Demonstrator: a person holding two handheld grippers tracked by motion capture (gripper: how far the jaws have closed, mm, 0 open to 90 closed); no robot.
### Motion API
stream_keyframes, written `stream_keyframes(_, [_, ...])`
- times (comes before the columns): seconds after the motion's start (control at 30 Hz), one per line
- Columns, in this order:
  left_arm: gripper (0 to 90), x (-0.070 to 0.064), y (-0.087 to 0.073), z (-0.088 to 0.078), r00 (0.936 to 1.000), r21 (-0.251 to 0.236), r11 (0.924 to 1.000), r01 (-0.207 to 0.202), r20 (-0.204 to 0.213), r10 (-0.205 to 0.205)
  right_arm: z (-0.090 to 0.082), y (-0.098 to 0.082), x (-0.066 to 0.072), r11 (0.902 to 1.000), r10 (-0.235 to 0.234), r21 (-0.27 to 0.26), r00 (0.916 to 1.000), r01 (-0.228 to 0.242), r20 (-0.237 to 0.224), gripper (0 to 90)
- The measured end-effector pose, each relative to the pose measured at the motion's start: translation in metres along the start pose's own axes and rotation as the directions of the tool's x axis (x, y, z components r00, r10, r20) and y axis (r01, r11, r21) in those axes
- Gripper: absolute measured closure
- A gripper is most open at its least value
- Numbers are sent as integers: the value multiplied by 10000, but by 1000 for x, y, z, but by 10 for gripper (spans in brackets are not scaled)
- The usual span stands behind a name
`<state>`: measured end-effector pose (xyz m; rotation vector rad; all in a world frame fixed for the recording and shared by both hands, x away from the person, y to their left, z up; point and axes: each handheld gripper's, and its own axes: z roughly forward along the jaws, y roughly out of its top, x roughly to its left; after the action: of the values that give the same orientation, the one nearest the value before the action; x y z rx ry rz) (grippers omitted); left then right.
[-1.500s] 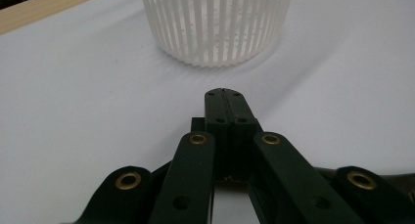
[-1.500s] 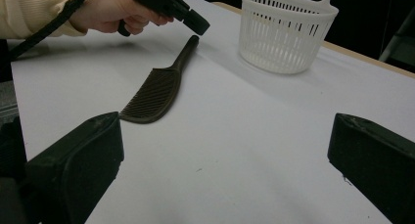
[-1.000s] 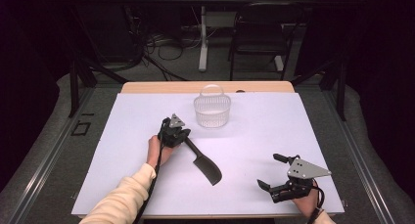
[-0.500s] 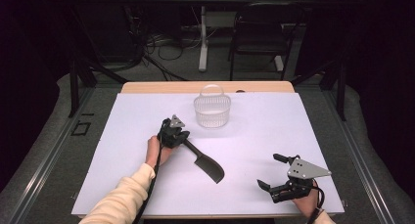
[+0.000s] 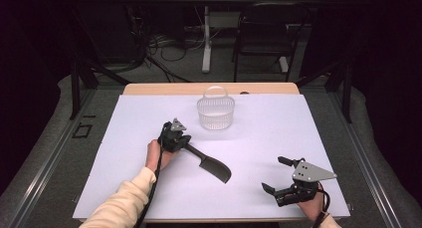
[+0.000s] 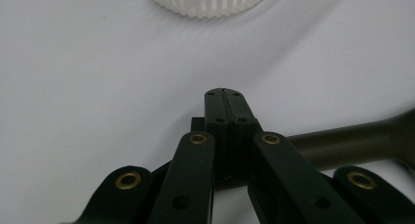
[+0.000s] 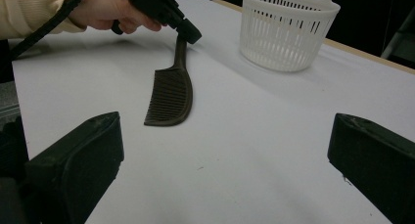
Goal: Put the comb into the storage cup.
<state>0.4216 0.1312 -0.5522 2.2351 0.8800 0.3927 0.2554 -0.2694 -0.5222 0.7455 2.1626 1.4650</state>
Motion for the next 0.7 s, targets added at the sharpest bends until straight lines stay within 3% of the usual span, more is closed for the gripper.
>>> stream_keyframes(0.7, [900,-2,-6,-7,10000,177,9998,-83,41,82,-1,0,-1,10000,5,77,10000,-5,68,0])
